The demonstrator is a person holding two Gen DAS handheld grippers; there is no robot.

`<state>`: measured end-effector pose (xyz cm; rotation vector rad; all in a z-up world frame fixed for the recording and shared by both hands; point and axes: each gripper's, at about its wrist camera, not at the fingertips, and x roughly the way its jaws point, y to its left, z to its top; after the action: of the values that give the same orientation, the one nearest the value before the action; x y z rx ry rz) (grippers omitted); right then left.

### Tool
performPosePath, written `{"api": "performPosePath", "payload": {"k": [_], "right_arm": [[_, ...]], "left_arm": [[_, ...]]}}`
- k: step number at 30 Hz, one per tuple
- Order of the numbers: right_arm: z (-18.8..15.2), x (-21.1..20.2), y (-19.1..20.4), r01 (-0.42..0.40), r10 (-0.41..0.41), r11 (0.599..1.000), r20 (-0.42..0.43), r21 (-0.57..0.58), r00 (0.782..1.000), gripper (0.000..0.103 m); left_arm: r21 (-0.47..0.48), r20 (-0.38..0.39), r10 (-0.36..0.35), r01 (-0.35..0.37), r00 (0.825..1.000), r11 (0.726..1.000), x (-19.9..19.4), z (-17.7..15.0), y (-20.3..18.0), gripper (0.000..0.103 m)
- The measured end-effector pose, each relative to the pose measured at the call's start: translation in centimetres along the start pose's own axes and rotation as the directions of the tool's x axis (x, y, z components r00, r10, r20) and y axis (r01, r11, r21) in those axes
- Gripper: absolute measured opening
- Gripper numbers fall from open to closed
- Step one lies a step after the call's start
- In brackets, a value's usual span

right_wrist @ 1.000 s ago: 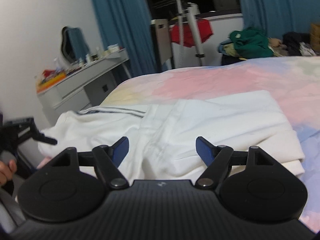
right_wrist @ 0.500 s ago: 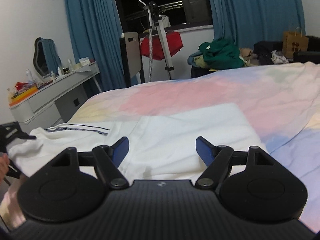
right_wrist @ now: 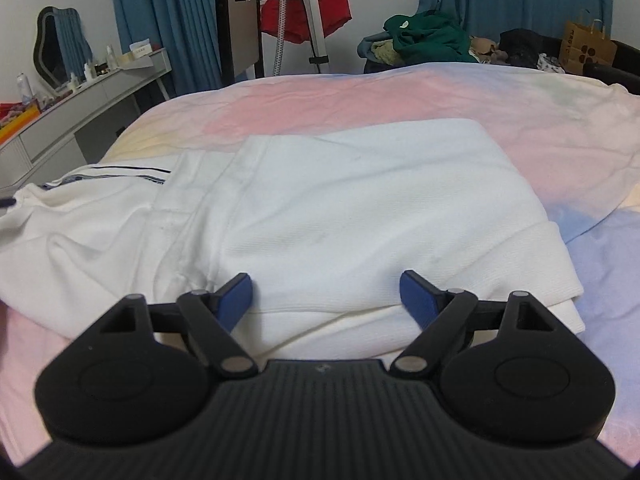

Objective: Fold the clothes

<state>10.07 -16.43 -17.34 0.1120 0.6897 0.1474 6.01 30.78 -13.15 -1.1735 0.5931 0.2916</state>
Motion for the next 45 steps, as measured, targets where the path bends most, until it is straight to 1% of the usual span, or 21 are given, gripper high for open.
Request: {"api": "performPosePath", "payload": {"k": [2, 3, 7, 10, 12, 14, 18, 21, 23, 24, 26, 28, 30, 32, 34, 36, 38, 40, 42, 43, 45], "right_arm": [[0.1, -0.1, 0.0, 0.004, -0.004, 1.000, 0.000, -0.003, 1.000, 0.083], [0.1, -0.1, 0.1, 0.006, -0.006, 1.000, 0.000, -0.004, 1.000, 0.083], [0.2, -0.3, 0.1, 0.014, -0.014, 1.000, 0.000, -0.010, 1.000, 0.083], [0.3, -0.6, 0.1, 0.018, -0.018, 1.000, 0.001, -0.010, 1.000, 0.081], [0.7, -1.4, -0.5, 0.013, -0.013, 1.000, 0.018, 0.017, 1.000, 0.081], [1.0, -2.7, -1.4, 0.009, -0.012, 0.998, 0.049, 0.059, 0.999, 0.081], [1.7, -5.5, -3.8, 0.009, -0.029, 0.986, 0.123, 0.167, 0.992, 0.081], [2.0, -7.1, -6.0, 0.019, -0.057, 0.972, 0.158, 0.235, 0.986, 0.081], [2.1, -8.0, -7.5, 0.023, -0.075, 0.960, 0.178, 0.280, 0.981, 0.081], [2.2, -8.3, -8.4, 0.026, -0.087, 0.952, 0.187, 0.306, 0.978, 0.081], [2.3, -8.8, -10.2, 0.039, -0.117, 0.934, 0.201, 0.354, 0.973, 0.081], [2.3, -9.2, -12.0, 0.054, -0.150, 0.914, 0.210, 0.403, 0.966, 0.081], [2.2, -9.4, -13.6, 0.065, -0.178, 0.891, 0.213, 0.450, 0.961, 0.081], [2.1, -9.6, -15.2, 0.069, -0.201, 0.865, 0.218, 0.498, 0.955, 0.081], [1.9, -9.4, -16.1, 0.054, -0.196, 0.847, 0.216, 0.528, 0.956, 0.082], [1.6, -9.1, -16.6, 0.033, -0.179, 0.833, 0.213, 0.552, 0.960, 0.082], [1.4, -8.7, -17.2, 0.012, -0.163, 0.818, 0.211, 0.576, 0.964, 0.082], [1.2, -8.4, -17.7, -0.008, -0.146, 0.801, 0.209, 0.599, 0.967, 0.082], [0.9, -8.1, -18.3, -0.029, -0.129, 0.783, 0.207, 0.621, 0.970, 0.082], [0.8, -7.9, -18.6, -0.039, -0.120, 0.774, 0.206, 0.632, 0.971, 0.082], [0.6, -7.6, -19.1, -0.058, -0.103, 0.754, 0.205, 0.654, 0.973, 0.082]], "left_arm": [[0.018, 0.019, 0.039, -0.039, 0.999, 0.999, 0.0, 0.1, 0.1, 0.031], [0.033, 0.026, 0.052, -0.053, 0.998, 0.998, -0.1, 0.0, 0.0, 0.025], [0.142, 0.089, 0.080, -0.092, 0.993, 0.986, -1.4, -1.0, -1.5, 0.018], [0.276, 0.176, 0.078, -0.125, 0.981, 0.953, -2.8, -2.4, -3.9, 0.016], [0.381, 0.251, 0.063, -0.159, 0.966, 0.911, -3.8, -3.9, -6.1, 0.015], [0.459, 0.320, 0.043, -0.194, 0.947, 0.867, -4.9, -5.7, -8.3, 0.015], [0.571, 0.434, -0.011, -0.265, 0.901, 0.777, -5.9, -10.3, -14.0, 0.014], [0.643, 0.493, -0.084, -0.297, 0.866, 0.705, -5.6, -14.5, -19.4, 0.014], [0.709, 0.511, -0.151, -0.315, 0.846, 0.631, -4.9, -18.3, -22.9, 0.014], [0.749, 0.506, -0.188, -0.320, 0.842, 0.580, -4.4, -20.6, -24.3, 0.014], [0.823, 0.482, -0.261, -0.329, 0.837, 0.463, -3.3, -25.4, -26.7, 0.014], [0.878, 0.447, -0.329, -0.339, 0.832, 0.337, -2.2, -30.2, -29.1, 0.014], [0.917, 0.391, -0.371, -0.325, 0.842, 0.230, -1.0, -35.2, -29.9, 0.014], [0.943, 0.331, -0.378, -0.297, 0.864, 0.148, 0.7, -39.7, -29.4, 0.014], [0.961, 0.276, -0.347, -0.267, 0.896, 0.074, 3.1, -43.7, -28.3, 0.014], [0.971, 0.229, -0.304, -0.239, 0.925, 0.006, 5.3, -47.2, -27.2, 0.014], [0.975, 0.194, -0.258, -0.215, 0.946, -0.053, 7.2, -49.5, -26.1, 0.016], [0.972, 0.177, -0.246, -0.209, 0.953, -0.107, 8.1, -50.9, -25.5, 0.020], [0.969, 0.165, -0.246, -0.203, 0.955, -0.138, 8.3, -51.6, -25.3, 0.027], [0.969, 0.157, -0.247, -0.198, 0.956, -0.149, 8.2, -51.7, -25.3, 0.033], [0.968, 0.137, -0.231, -0.180, 0.963, -0.175, 7.8, -50.8, -24.8, 0.067]]}}
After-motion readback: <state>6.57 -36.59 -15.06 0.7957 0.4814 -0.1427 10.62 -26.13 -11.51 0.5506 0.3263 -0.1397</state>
